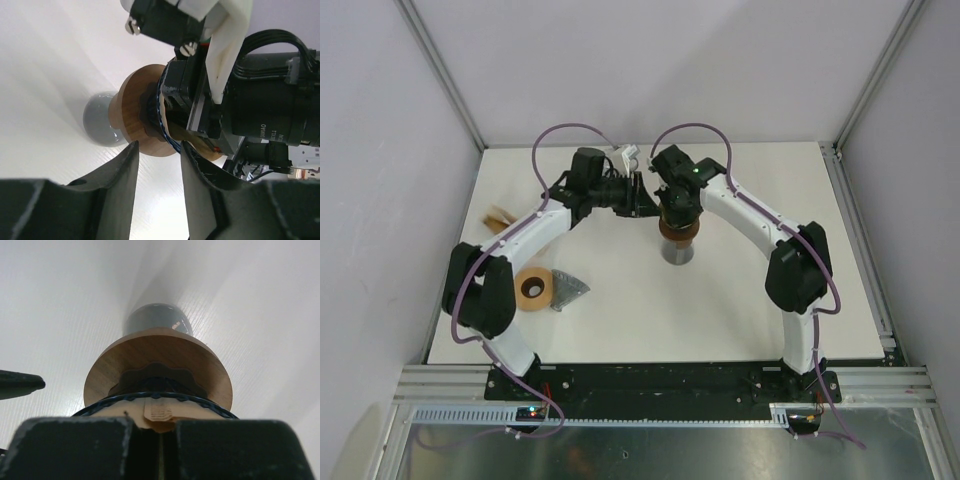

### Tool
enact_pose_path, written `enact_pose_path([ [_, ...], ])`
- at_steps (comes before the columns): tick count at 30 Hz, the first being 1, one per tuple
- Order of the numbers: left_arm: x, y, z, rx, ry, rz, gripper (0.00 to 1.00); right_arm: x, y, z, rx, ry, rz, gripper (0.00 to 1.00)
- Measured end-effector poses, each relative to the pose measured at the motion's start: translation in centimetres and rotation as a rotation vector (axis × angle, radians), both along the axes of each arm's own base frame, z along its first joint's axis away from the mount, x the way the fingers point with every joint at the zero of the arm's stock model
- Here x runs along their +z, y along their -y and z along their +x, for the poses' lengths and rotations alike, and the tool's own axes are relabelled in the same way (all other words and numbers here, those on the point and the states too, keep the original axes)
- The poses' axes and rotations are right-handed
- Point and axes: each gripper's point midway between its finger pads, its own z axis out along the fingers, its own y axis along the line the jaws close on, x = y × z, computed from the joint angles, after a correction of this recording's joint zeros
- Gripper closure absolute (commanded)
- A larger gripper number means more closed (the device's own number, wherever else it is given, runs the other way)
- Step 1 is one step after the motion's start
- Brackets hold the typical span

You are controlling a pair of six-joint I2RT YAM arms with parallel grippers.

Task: Place the coffee filter in the dripper

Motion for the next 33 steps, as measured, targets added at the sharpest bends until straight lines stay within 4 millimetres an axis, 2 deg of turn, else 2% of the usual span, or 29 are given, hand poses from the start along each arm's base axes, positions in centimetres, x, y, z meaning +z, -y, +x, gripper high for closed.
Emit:
enact_pose_path([
  [7,0.1,0.4,0.4,0.003,0.002,-0.013,0.61,0.1,0.1,0.1,0.005,-0.001,0.010,1.00],
  [11,0.2,0.4,0.4,0.002,0.006,-0.014,0.62,0.4,0.1,0.2,0.019,-0.004,0.033,0.95],
  [16,0.2,0.5,0.4,0.001,0.009,-0.015,0.63,2.3,0.1,0.4,0.029,0.021,0.092,0.87],
  [23,0.2,0.5,0.4,0.001,0.010,-0.014,0.64,5.9,0.7,0.4,0.043,0.082,0.183,0.84],
  [31,0.3,0.4,0.5,0.006,0.023,-0.008,0.61,6.2,0.4,0.1,0.059,0.070,0.217,0.78],
  [33,0.5,0.3,0.6,0.010,0.034,-0.003,0.58,6.3,0.3,0.0,0.063,0.068,0.224,0.74],
])
